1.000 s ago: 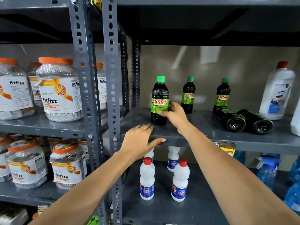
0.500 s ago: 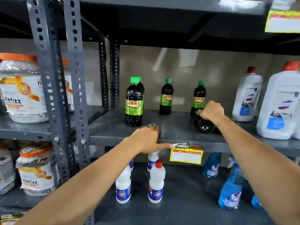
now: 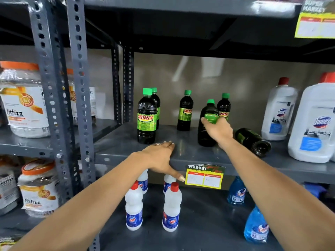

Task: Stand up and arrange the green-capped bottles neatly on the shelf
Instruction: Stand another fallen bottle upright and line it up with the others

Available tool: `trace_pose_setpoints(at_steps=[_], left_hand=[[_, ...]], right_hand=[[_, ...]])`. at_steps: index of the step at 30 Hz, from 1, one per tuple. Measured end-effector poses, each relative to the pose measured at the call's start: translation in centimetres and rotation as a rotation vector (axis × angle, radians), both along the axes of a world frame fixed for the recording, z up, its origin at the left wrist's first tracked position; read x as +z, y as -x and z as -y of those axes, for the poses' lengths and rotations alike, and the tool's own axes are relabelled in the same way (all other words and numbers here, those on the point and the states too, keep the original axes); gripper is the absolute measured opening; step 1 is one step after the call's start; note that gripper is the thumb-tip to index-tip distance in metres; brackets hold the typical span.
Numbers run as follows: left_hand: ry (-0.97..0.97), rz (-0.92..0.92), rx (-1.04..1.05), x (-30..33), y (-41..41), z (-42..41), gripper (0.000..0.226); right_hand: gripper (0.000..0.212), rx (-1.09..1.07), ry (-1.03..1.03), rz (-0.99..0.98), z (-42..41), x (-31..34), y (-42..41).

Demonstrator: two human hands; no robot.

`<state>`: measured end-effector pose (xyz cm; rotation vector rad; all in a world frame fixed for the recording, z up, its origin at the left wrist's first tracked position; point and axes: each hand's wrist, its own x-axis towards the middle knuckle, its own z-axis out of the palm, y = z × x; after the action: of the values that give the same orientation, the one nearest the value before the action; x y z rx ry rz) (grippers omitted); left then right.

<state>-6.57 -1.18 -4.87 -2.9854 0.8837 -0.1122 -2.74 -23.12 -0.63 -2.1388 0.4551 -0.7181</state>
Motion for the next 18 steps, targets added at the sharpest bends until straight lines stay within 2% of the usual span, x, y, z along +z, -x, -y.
trace_pose_setpoints(at_steps=[3,6,10,14,18], left_hand=[[0.024,0.068,0.009,-0.3,0.6,0.2,0.131],[0.032,0.105,0.026,-0.5,0.8,0.3,0.128],[0.036,0.105,0.044,-0.6,0.8,0.3,0.130],[0.036,0.121,0.038,-0.6,0.8,0.2,0.129],[0.040,0.117,0.045,-0.6,0.9,0.2,0.130]], right_hand=[[0.070,0.139,-0.090,0.205,-2.3,-1.3,-0.1],[0.071,0.270,-0.077,0.331,-3.3,-2.5,-0.2],[0.075,0.386,-0.086,0.307,-3.1,-2.7,-0.8],[0.056,0.470,-0.216,0.208,-2.6,-3.2,-1.5],[0.078,0.396,-0.098,0.243,-2.6,-3.0,-1.3]])
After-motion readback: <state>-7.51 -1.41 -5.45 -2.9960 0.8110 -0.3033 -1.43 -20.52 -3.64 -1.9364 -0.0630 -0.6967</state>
